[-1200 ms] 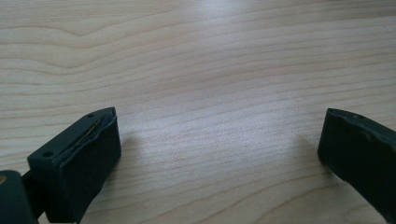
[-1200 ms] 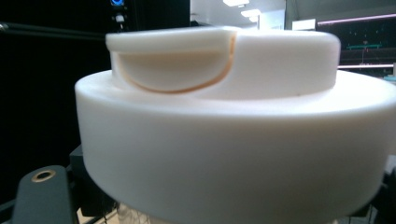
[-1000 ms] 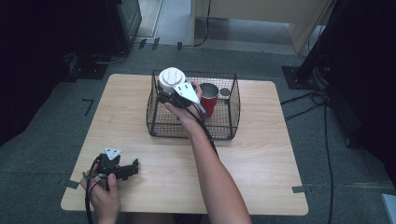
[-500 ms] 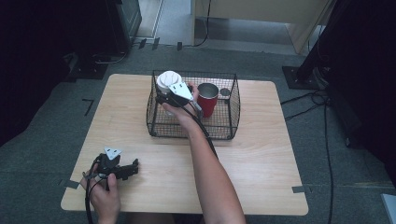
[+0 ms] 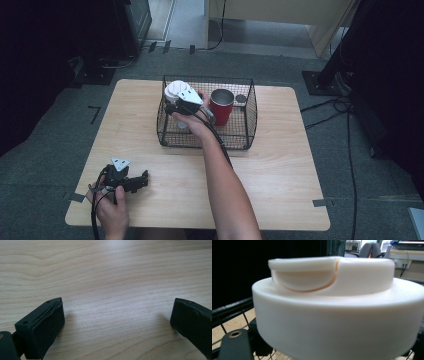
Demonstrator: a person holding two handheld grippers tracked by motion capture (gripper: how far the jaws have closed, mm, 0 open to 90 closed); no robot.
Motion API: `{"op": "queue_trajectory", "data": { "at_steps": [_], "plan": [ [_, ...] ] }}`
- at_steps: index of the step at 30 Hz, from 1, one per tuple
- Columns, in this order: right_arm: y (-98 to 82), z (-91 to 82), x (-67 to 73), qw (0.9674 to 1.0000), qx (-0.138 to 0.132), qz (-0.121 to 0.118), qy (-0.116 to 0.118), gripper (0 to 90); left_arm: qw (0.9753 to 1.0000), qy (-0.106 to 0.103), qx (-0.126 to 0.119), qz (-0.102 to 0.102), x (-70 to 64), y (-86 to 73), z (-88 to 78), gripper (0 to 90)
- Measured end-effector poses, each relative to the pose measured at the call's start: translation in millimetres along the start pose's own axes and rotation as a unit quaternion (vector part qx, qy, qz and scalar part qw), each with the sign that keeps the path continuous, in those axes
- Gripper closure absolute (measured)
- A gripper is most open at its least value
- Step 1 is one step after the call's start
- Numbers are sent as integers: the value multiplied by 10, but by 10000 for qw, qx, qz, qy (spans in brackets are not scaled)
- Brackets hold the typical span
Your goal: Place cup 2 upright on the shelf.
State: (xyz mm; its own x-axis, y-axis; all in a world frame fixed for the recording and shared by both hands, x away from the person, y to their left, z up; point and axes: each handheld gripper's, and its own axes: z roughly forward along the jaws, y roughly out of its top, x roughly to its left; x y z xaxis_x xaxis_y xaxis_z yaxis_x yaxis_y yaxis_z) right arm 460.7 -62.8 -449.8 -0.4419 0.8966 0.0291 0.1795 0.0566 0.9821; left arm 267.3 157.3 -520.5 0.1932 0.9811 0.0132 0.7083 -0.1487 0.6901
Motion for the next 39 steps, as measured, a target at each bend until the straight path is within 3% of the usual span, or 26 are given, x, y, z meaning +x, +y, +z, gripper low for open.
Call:
{"op": "queue_trajectory", "data": {
  "at_steps": [8, 19, 28, 39],
  "plan": [
    [12, -17, -7, 9999, 111, 23, 32, 151, 10000, 0, -1, 0, 0, 0, 0, 1],
    [35, -118, -61, 9986, 194, -327, 378, 49, 10000, 0, 2, -3, -1, 2, 1, 1],
    [87, -220, -116, 9980, -5, -343, 527, 9, 10000, -1, 2, -4, -1, 2, 1, 1],
    [249, -375, -162, 9970, -346, -416, 549, 10, 10000, 0, 1, -4, -1, 2, 1, 1]
  ]
}}
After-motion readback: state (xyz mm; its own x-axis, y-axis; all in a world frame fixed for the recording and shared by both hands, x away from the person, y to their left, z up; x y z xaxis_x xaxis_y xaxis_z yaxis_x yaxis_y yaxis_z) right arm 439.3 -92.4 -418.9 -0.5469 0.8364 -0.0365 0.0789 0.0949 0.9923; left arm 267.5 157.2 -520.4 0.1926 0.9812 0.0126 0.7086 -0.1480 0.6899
